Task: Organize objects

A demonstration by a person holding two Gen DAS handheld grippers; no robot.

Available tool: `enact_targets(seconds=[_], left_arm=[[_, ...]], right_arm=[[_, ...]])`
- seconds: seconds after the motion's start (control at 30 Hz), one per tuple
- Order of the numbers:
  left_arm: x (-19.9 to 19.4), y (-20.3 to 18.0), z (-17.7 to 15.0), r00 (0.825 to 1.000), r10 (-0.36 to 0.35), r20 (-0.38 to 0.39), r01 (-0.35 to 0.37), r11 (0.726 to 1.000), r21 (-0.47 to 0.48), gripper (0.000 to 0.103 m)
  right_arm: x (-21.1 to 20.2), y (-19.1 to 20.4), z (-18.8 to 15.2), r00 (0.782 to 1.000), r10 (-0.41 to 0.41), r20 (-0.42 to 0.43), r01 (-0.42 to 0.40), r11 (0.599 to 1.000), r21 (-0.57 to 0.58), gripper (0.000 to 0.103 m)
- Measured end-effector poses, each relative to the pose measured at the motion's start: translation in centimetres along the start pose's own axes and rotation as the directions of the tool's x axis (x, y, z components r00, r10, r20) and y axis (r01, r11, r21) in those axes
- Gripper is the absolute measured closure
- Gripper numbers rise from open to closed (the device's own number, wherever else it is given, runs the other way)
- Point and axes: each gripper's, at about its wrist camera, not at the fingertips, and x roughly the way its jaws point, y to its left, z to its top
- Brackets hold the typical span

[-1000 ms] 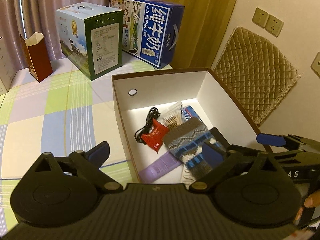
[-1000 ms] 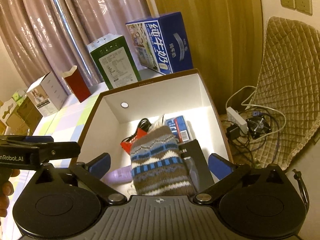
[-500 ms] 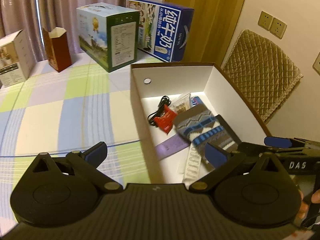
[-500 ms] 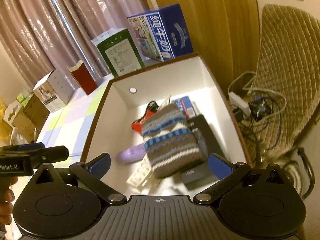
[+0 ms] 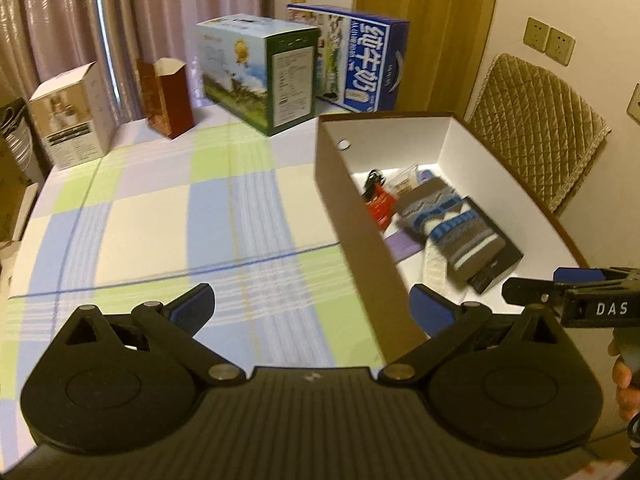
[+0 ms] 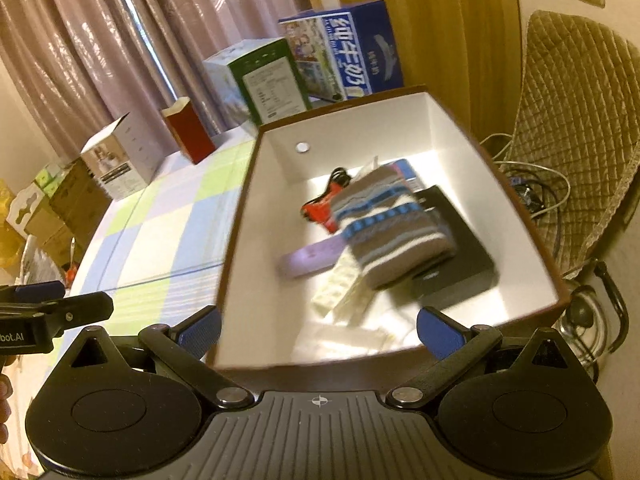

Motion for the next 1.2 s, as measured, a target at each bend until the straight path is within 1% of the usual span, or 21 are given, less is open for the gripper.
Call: enact_targets(seconds=[0.2,0.37,0.77,0.93,1.2], left_arm=[[-2.8,2.8,-2.3,1.0,0.021,-0.009,-0.021,1.0,-0.009,0.001],[-4.8,5.1,-4.5,1.0,0.006,-0.025,-0.007,0.999,-0.034,0.001],[-8.3,9.9,-9.3,0.998,0.008,-0.06,-0.012,0.997,-0.08,0.001],[-9.6,11.1,-10.7,0.998,0.007,-0.061,-0.012,0.997,-0.08,0.001],[-11.2,13.1,-12.5,0.998,0.026,-0.06,-0.032,0.995,-0.093,0.001]], right_arm=[[-0.6,3.4,-2.3,1.0,0.013,-0.013,-0.013,1.0,-0.016,0.002],[-1.3,6.1,-4.2,0.999,0.018,-0.031,-0.019,0.999,-0.037,0.002],[-2.1,11.1,-8.4,0.997,0.026,-0.07,-0.031,0.996,-0.079,0.002],[-2.2,12.9,-9.6,0.996,0.031,-0.082,-0.039,0.995,-0.096,0.002],[-2.1,15.4,-10.8,0.995,0.041,-0.087,-0.052,0.99,-0.128,0.002]])
